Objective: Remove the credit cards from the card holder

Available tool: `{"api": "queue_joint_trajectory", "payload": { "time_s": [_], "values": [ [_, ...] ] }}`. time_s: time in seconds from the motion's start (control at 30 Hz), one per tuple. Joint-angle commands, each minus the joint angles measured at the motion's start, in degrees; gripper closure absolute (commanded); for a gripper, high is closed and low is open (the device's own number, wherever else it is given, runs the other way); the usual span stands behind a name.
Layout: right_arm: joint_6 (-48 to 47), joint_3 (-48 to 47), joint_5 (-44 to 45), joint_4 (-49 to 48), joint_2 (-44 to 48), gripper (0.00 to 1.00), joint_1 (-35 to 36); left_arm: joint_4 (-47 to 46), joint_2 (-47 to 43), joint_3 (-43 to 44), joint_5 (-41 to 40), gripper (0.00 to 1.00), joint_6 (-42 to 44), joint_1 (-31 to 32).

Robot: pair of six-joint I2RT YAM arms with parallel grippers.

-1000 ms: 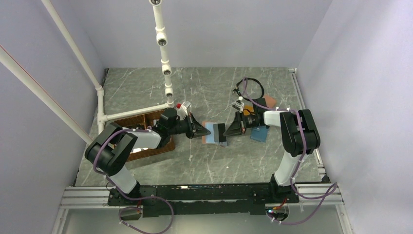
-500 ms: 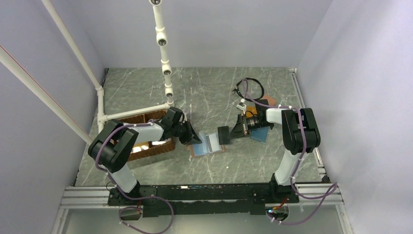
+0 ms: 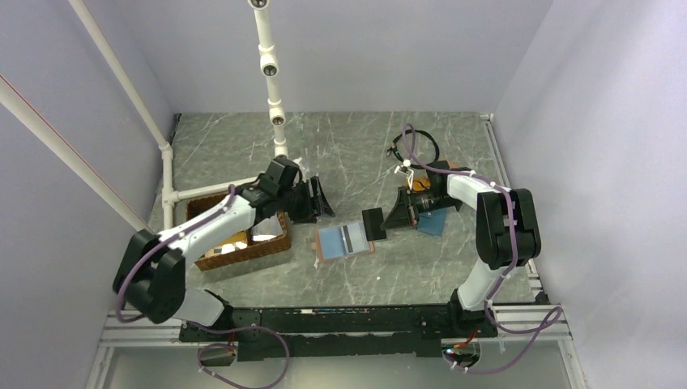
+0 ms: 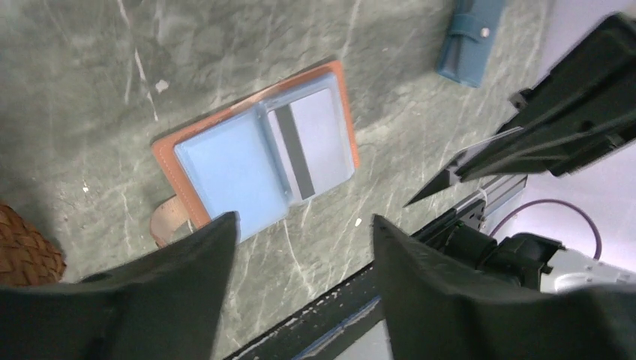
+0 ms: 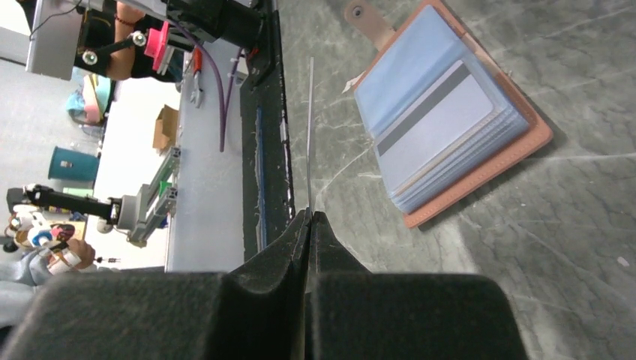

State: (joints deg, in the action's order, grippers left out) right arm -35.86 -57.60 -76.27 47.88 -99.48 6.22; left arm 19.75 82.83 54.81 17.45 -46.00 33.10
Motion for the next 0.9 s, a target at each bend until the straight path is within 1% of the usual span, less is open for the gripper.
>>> {"api": "queue_joint_trajectory", "payload": {
  "time_s": [0.0, 0.07, 0.1, 0.13, 0.23, 0.37, 0.4, 0.5, 0.6, 0.73, 0.83, 0.87],
  "values": [
    [-12.1, -2.6, -3.6, 8.4, 1.4, 1.0, 0.5, -1.3, -7.7, -0.1, -2.3, 0.22, 2.6, 0.2],
    [-13.5, -2.8, -3.9, 9.6, 1.1, 1.0, 0.6, -6.9, -10.6, -3.9, -0.1, 0.11, 1.2, 0.1],
    [-14.2, -3.0, -4.0, 10.1, 1.1, 1.0, 0.8, -10.5, -11.6, -5.7, 1.8, 0.08, 0.1, -0.1],
    [-14.6, -3.1, -4.1, 10.6, 1.1, 1.0, 0.9, -14.6, -12.2, -7.8, 4.3, 0.07, -1.0, -0.5],
    [-16.0, -3.3, -4.5, 12.0, 1.1, 1.0, 1.2, -24.3, -11.6, -11.3, 10.4, 0.08, -4.4, -0.9],
    [-17.8, -3.5, -4.8, 13.5, 1.3, 1.0, 2.4, -30.6, -7.7, -10.8, 14.2, 0.13, -5.5, 0.4],
    [-18.0, -3.5, -4.8, 13.7, 1.3, 1.0, 2.7, -31.1, -6.6, -9.9, 14.3, 0.13, -4.9, 1.3],
    [-19.1, -3.8, -4.6, 14.7, 1.3, 1.0, 3.7, -28.5, -3.2, -5.9, 13.1, 0.14, -1.4, 4.2],
    [-20.4, -4.1, -4.6, 15.9, 1.3, 1.0, 4.4, -28.0, -0.5, -3.7, 12.8, 0.19, 0.6, 6.5],
    [-22.0, -4.5, -4.4, 17.3, 1.4, 1.0, 5.3, -32.1, 2.5, -3.5, 15.3, 0.28, -0.2, 7.6],
    [-22.7, -4.7, -4.4, 18.0, 1.5, 1.0, 5.9, -34.4, 5.0, -3.1, 18.3, 0.4, -1.5, 7.7],
    [-23.1, -4.7, -4.4, 18.4, 1.4, 1.0, 5.9, -34.9, 5.6, -3.0, 19.2, 0.45, -1.9, 7.7]
  ]
}}
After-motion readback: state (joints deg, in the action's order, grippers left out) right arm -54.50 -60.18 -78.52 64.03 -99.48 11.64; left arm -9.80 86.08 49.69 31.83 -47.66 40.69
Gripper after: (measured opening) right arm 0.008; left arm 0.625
